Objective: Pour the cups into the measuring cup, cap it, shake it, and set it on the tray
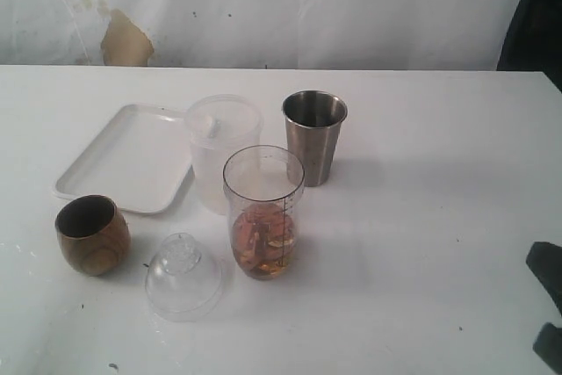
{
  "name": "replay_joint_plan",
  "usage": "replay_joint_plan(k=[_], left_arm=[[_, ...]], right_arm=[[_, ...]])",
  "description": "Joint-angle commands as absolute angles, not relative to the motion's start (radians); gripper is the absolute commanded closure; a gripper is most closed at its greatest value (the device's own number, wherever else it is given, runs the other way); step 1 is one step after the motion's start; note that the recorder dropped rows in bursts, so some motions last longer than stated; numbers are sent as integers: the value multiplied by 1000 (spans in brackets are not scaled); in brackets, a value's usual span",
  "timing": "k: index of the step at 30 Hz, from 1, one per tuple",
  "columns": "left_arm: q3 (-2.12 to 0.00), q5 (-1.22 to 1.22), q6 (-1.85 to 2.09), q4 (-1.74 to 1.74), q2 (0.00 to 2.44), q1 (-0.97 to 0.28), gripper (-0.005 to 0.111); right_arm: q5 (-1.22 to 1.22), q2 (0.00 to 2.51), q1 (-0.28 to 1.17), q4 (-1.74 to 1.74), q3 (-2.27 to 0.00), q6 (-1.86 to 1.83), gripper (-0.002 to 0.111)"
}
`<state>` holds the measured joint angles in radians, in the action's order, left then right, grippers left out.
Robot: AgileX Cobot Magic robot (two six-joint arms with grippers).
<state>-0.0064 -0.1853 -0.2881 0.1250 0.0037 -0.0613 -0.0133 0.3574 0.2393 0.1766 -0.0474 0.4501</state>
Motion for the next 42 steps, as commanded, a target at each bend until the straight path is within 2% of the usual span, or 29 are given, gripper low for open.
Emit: replay_joint_plan(k=[1, 7, 13, 18, 24, 34, 37, 42], left_arm=[[0, -146, -295, 131, 0, -61, 107], [0, 143, -456, 66, 0, -61, 107], [0, 421, -628, 71, 0, -61, 107], [-134, 333, -675, 218, 99, -61, 107], [-333, 130, -1067, 769, 356, -86, 107], [-528, 132, -1647, 1637, 765, -182, 107], [-591, 26, -1713, 1744, 851, -182, 107], [-639, -165, -1545, 1744, 967, -182, 107]], right_arm=[[-63, 184, 241, 193, 0, 431, 108], [-133, 6, 241, 176, 0, 422, 108], [-137, 0, 241, 176, 0, 422, 108], [-131, 0, 241, 176, 0, 422, 108], [-164, 0, 241, 176, 0, 422, 108], [-164, 0, 241, 176, 0, 422, 108], [-164, 0, 241, 176, 0, 422, 108], [-164, 0, 241, 176, 0, 422, 108]])
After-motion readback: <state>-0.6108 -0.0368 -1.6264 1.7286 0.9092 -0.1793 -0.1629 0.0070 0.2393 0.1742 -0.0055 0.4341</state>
